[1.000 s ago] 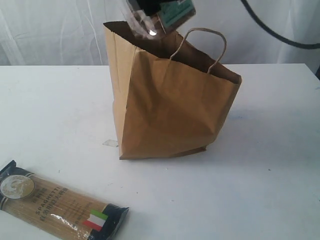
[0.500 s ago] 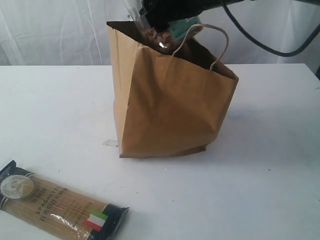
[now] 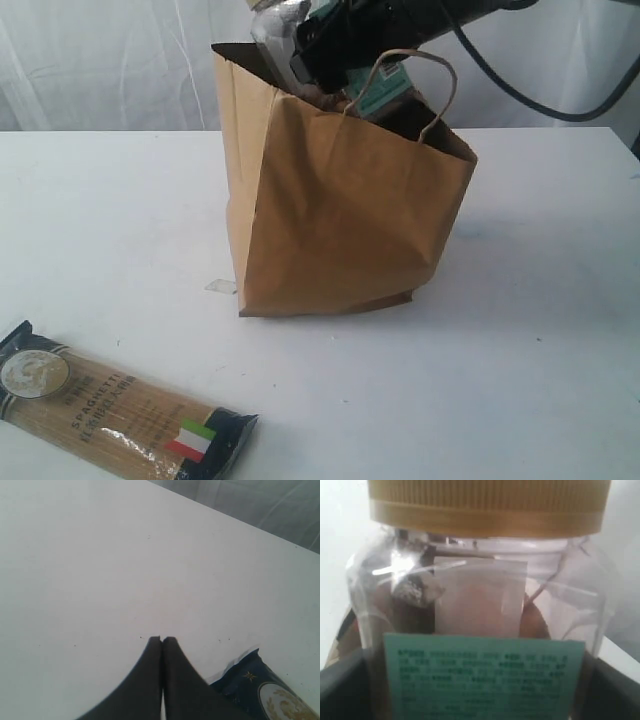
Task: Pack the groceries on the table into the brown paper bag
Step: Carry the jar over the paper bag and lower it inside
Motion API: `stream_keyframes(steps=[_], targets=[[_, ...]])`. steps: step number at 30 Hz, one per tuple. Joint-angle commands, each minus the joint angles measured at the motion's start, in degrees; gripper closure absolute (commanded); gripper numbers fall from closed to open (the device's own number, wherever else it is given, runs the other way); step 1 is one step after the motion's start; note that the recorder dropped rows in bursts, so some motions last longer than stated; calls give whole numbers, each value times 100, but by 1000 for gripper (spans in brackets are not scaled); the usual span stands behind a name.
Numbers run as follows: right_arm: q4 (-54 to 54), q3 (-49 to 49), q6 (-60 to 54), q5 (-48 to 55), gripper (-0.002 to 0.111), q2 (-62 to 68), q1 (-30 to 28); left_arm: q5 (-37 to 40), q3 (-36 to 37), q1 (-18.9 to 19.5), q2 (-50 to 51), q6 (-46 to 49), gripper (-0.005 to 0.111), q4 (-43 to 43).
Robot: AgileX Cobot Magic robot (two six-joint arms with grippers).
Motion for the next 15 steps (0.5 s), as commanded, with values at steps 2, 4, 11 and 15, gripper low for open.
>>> stream_keyframes(steps=[2,4,11,15], targets=[[-47,-35,-28,334,72,-18,-53,-2,14,4,-31,1,107,41],[-47,-35,-28,356,66,-18,-53,-2,14,4,-31,1,107,41],[-47,-35,-28,303,51,-18,-53,-2,14,4,-31,1,107,41],[-47,-35,-1,97,51,-18,-53,-2,14,4,-31,1,107,41]])
